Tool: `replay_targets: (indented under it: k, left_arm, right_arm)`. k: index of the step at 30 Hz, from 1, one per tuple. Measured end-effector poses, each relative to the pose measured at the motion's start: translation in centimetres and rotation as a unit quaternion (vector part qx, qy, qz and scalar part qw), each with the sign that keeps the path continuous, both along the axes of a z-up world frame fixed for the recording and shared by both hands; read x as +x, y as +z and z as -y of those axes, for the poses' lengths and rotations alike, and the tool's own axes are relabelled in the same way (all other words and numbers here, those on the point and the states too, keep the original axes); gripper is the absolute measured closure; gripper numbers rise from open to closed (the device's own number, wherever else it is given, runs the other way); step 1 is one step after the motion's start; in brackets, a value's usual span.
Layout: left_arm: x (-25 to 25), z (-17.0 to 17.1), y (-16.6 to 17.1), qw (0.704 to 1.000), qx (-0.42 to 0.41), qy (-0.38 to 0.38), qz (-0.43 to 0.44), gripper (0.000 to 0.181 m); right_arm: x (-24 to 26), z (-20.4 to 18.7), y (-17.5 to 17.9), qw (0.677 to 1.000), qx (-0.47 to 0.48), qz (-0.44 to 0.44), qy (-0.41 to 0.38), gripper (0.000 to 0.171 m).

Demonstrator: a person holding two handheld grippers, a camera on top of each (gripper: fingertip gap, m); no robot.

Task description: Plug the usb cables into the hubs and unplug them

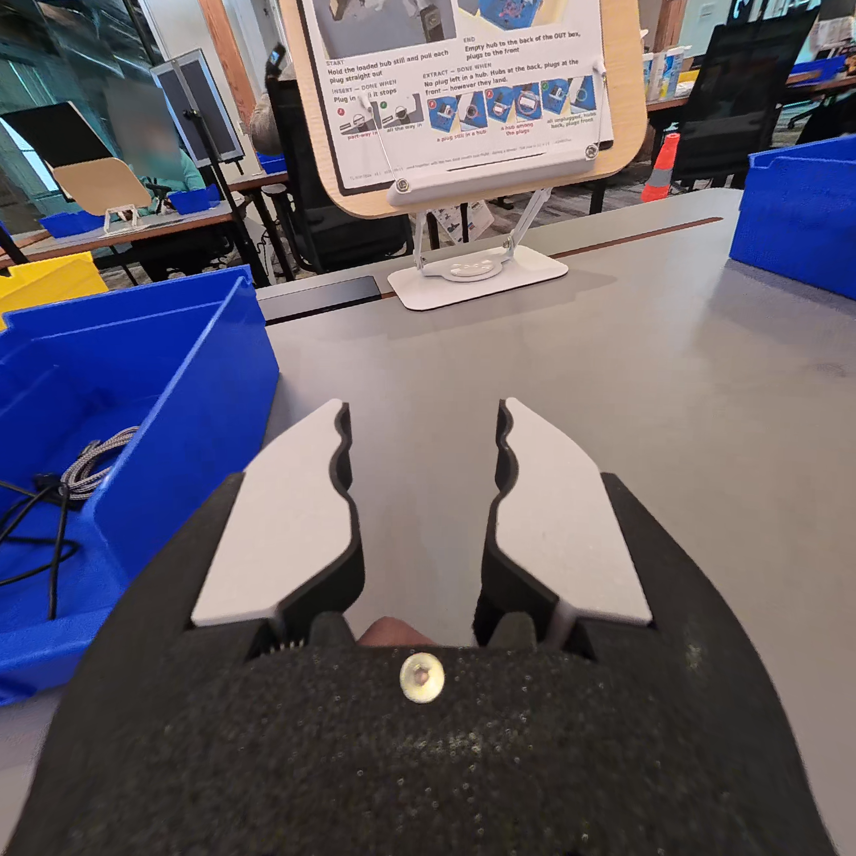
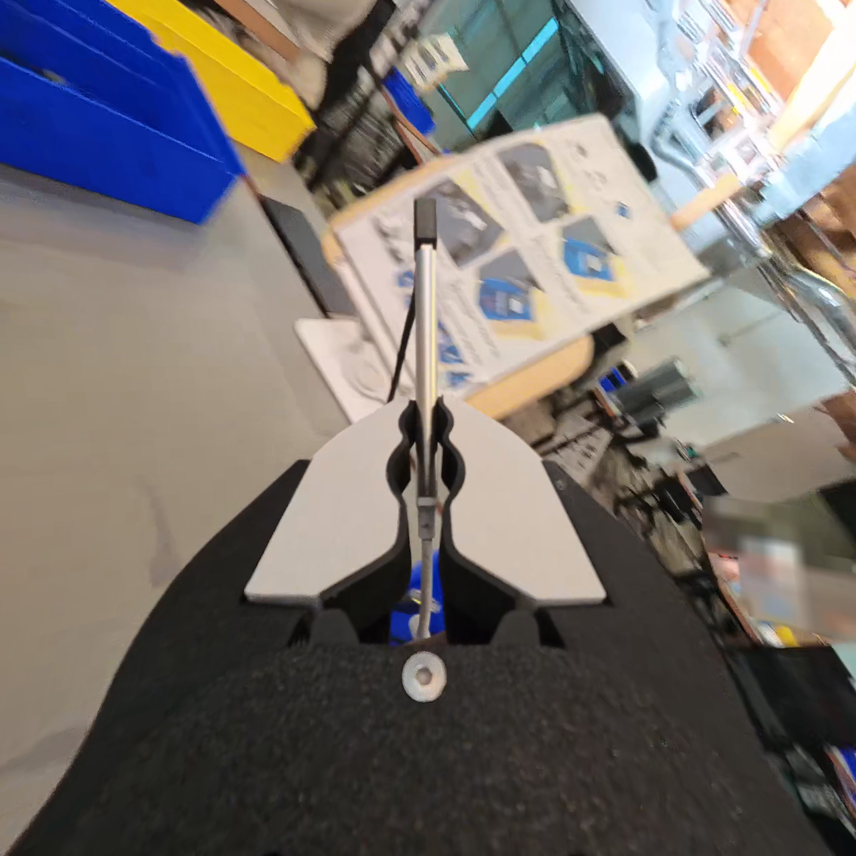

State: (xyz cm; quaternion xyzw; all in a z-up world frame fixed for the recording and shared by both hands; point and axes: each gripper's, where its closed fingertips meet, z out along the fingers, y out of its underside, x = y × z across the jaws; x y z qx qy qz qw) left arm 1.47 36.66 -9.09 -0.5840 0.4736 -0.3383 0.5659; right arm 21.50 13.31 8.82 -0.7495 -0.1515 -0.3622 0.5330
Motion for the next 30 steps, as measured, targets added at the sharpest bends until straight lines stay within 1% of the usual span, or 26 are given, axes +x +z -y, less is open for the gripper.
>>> replay_targets:
  k: [2, 3, 5, 7, 10, 14, 16, 20, 22, 25, 30]
  left_arm:
    - [0.0, -0.1, 0.0, 1.000, -0.008, -0.003, 0.003, 0.122]
    - [-0.1, -0.1, 0.0, 1.000, -0.012, -0.004, 0.004, 0.122]
    - [0.0, -0.2, 0.0, 1.000, -0.017, -0.006, 0.003, 0.122]
    - [0.0, -0.1, -0.1, 1.000, -0.018, -0.008, 0.000, 0.122]
    - [0.1, -0.1, -0.2, 1.000, -0.015, -0.006, -0.003, 0.121]
    - [0.2, -0.2, -0.3, 1.000, -0.013, -0.003, -0.009, 0.121]
    - [0.2, -0.1, -0.4, 1.000, -0.012, -0.003, -0.014, 0.121]
    - [0.4, -0.2, -0.6, 1.000, -0.007, 0.000, -0.022, 0.121]
    - [0.4, -0.1, -0.7, 1.000, -0.004, 0.001, -0.024, 0.121]
    - [0.4, -0.1, -0.7, 1.000, -0.002, 0.001, -0.024, 0.121]
    - [0.4, 0.0, -0.6, 1.000, -0.003, -0.002, -0.022, 0.121]
  right_arm:
    - [5.1, 2.8, 3.4, 0.998, -0.003, 0.008, -0.057, 0.164]
    - [7.8, 4.1, 4.5, 0.996, -0.008, 0.013, -0.084, 0.164]
    - [13.6, 6.6, 4.8, 0.989, -0.039, 0.004, -0.141, 0.164]
    - [18.5, 8.4, 2.9, 0.980, -0.090, -0.010, -0.177, 0.163]
    - [22.6, 9.4, -2.8, 0.964, -0.184, -0.050, -0.183, 0.163]
    - [23.4, 9.2, -10.9, 0.929, -0.328, -0.072, -0.157, 0.163]
    - [23.0, 9.0, -14.0, 0.911, -0.380, -0.070, -0.146, 0.163]
    - [21.8, 8.8, -19.2, 0.877, -0.447, -0.113, -0.134, 0.163]
    - [21.3, 8.6, -20.6, 0.871, -0.455, -0.134, -0.132, 0.163]
    - [20.5, 8.7, -22.0, 0.854, -0.459, -0.204, -0.136, 0.160]
    - [20.0, 8.7, -22.3, 0.846, -0.432, -0.282, -0.135, 0.158]
